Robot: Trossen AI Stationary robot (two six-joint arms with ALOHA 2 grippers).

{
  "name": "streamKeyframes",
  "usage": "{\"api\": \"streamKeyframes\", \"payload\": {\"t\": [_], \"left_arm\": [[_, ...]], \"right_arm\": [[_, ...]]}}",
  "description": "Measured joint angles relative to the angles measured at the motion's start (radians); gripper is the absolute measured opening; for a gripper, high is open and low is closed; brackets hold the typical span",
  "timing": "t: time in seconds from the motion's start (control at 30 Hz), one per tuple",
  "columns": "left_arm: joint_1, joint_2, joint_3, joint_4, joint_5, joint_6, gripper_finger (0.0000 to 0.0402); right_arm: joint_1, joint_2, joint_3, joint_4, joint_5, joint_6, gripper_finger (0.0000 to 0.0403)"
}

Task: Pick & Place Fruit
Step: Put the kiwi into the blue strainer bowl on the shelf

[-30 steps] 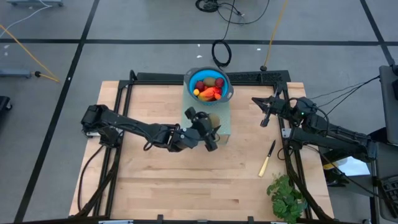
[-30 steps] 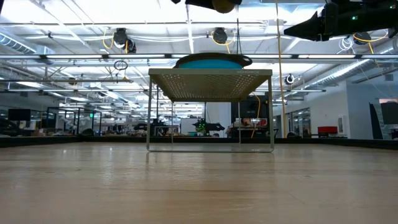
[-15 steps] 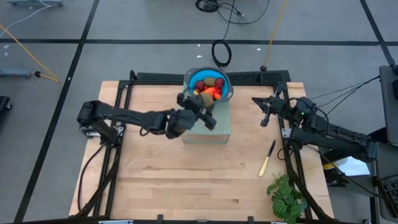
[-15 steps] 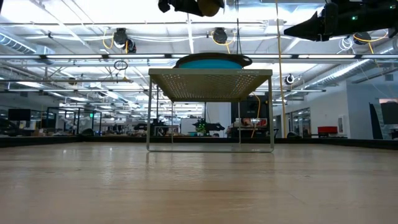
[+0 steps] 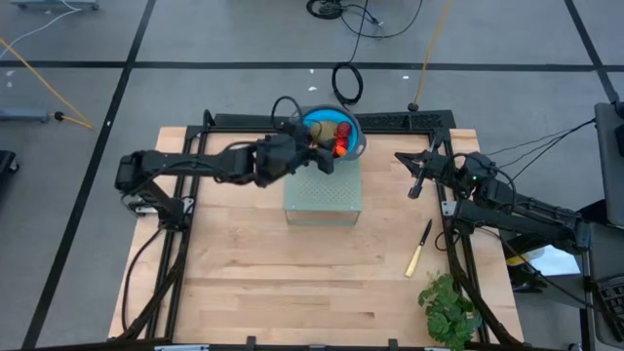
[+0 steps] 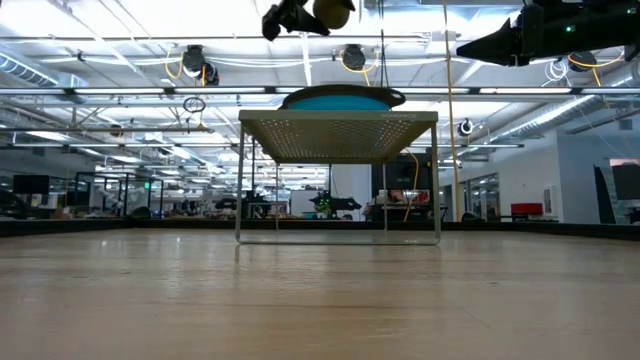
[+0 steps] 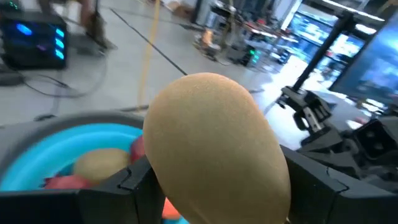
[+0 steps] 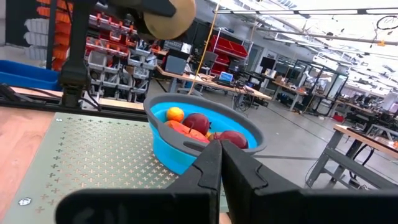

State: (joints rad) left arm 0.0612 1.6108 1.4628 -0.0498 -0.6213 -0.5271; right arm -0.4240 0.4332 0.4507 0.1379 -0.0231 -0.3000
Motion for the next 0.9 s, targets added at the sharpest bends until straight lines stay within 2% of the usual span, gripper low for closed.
{"api": "streamKeyframes", "payload": {"t": [0.17, 0.53, 0.73, 0.9], "left_arm": [[0.063, 0.0, 0.0, -0.004, 0.18, -0.033, 0.025], [0.197, 0.0, 0.0, -0.099, 0.484, -0.115, 0.025], [0.265, 0.0, 0.0, -0.162, 0.601, -0.115, 0.025], [0.306, 0.0, 0.0, -0.166, 0.634, -0.097, 0.025]], "right_arm": [[0.0, 0.0, 0.0, 0.0, 0.0, 0.0, 0.0004], [0.0, 0.0, 0.0, 0.0, 0.0, 0.0, 0.0004], [0.0, 0.0, 0.0, 0.0, 0.0, 0.037, 0.0004], [0.0, 0.0, 0.0, 0.0, 0.0, 0.038, 0.0004]]}}
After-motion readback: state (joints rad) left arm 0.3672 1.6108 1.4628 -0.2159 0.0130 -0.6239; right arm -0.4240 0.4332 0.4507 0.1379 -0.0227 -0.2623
